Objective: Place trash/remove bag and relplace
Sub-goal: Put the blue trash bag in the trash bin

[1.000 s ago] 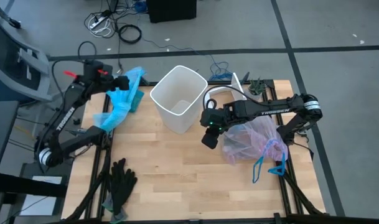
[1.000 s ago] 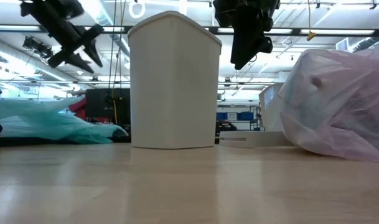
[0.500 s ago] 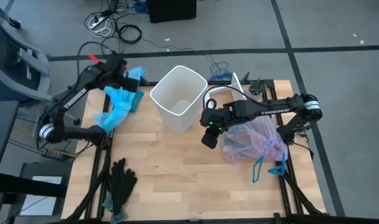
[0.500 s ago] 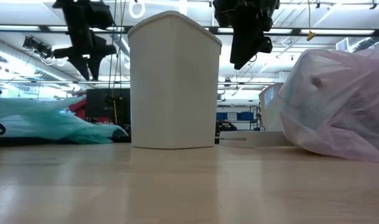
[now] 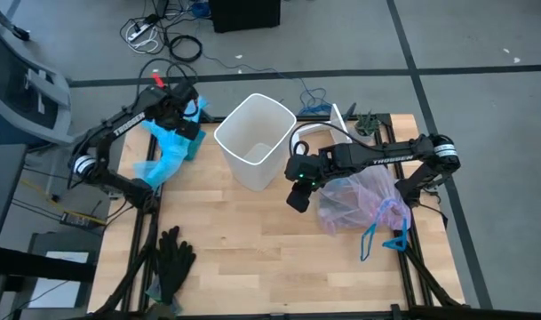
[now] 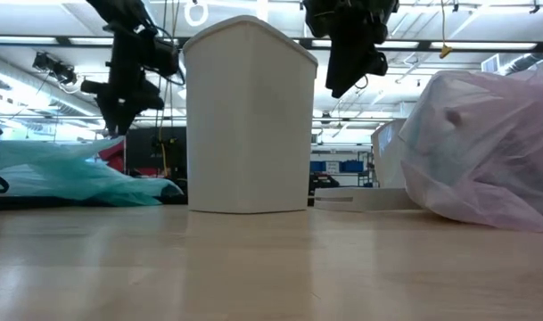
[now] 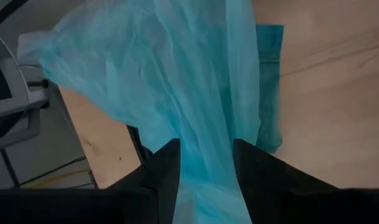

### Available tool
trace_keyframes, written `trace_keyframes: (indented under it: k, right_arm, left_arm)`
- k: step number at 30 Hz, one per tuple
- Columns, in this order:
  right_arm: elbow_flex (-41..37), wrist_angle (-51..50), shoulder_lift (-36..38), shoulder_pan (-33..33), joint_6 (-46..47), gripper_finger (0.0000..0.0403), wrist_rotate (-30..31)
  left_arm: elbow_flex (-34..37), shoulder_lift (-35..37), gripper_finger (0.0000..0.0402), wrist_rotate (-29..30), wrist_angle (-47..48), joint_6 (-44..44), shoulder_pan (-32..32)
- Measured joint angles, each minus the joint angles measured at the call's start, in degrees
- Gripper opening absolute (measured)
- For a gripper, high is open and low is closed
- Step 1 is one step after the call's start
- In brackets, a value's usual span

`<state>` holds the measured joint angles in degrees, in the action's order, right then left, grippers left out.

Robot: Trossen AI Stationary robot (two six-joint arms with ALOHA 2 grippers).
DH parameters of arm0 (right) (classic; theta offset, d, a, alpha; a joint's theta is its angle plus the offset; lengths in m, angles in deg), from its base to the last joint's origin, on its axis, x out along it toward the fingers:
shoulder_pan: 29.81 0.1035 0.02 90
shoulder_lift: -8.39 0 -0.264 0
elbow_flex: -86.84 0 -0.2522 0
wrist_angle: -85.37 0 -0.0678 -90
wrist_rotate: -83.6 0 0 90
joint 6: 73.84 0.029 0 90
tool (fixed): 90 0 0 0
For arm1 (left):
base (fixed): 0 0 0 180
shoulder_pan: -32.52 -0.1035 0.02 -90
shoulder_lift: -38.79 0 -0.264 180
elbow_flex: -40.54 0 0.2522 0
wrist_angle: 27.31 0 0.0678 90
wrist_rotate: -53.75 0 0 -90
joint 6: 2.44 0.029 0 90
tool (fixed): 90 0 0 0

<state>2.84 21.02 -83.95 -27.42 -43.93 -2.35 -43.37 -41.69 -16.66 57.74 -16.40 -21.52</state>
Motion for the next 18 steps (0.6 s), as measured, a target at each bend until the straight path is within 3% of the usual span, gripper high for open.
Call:
trace_keyframes:
  k: [18]
  right_arm:
    - [0.0,1.69,0.0,1.92,-0.07,0.01,-0.15]
  left_arm:
    - [0.04,-12.85,0.0158,-0.82,-7.84,-2.98,-0.37]
